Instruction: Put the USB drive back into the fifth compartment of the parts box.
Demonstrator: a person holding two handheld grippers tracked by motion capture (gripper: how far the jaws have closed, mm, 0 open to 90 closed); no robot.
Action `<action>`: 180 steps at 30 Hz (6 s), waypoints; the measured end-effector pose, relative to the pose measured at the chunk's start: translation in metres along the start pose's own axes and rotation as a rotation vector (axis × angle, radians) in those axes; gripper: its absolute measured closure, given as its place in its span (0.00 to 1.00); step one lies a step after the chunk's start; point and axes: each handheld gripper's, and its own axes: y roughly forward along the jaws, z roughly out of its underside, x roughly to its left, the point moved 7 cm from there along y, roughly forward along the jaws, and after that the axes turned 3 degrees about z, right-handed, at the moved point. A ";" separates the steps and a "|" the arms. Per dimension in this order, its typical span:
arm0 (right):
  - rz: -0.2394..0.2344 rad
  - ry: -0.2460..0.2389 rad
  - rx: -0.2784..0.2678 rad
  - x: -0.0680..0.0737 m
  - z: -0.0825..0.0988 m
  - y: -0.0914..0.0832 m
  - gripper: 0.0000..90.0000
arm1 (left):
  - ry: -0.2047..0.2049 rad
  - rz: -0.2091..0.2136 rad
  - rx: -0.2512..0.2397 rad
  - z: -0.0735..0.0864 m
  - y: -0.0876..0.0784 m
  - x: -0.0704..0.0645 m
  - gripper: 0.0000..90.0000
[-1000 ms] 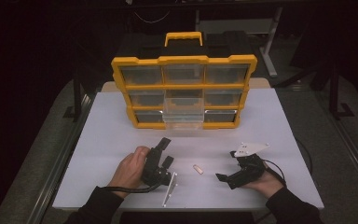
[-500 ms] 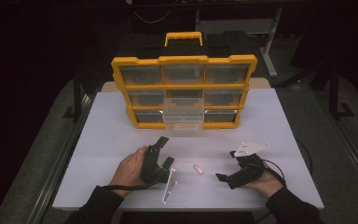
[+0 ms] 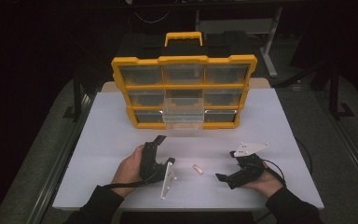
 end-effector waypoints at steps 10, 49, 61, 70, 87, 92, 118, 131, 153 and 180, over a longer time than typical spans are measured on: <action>0.001 0.000 0.000 0.000 0.000 0.000 0.00 | -0.123 0.037 -0.007 0.001 0.001 0.003 0.00; 0.004 -0.002 -0.001 0.000 0.000 0.000 0.00 | -0.607 0.229 -0.024 0.010 0.004 0.013 0.00; 0.004 -0.002 -0.001 0.000 0.000 0.000 0.00 | -0.734 0.288 -0.036 0.012 0.005 0.014 0.00; 0.003 -0.002 0.000 0.000 0.000 0.000 0.00 | -0.830 0.325 -0.045 0.014 0.006 0.016 0.00; 0.000 -0.004 0.004 0.000 0.000 0.000 0.00 | -1.000 0.388 -0.060 0.021 0.007 0.020 0.00; -0.001 -0.006 0.004 0.000 0.000 0.000 0.00 | -1.032 0.408 -0.057 0.023 0.007 0.019 0.00; -0.002 -0.003 0.005 0.000 0.000 0.000 0.00 | -1.033 0.451 -0.055 0.037 0.010 0.016 0.00; -0.002 -0.001 0.005 0.000 0.000 0.001 0.00 | -1.056 0.436 -0.059 0.050 0.005 0.022 0.00; -0.001 -0.001 0.005 0.000 0.000 0.001 0.00 | -1.067 0.416 -0.058 0.074 -0.024 0.022 0.00; -0.003 0.002 0.011 0.000 0.000 0.002 0.00 | -1.068 0.413 -0.050 0.091 -0.057 0.016 0.00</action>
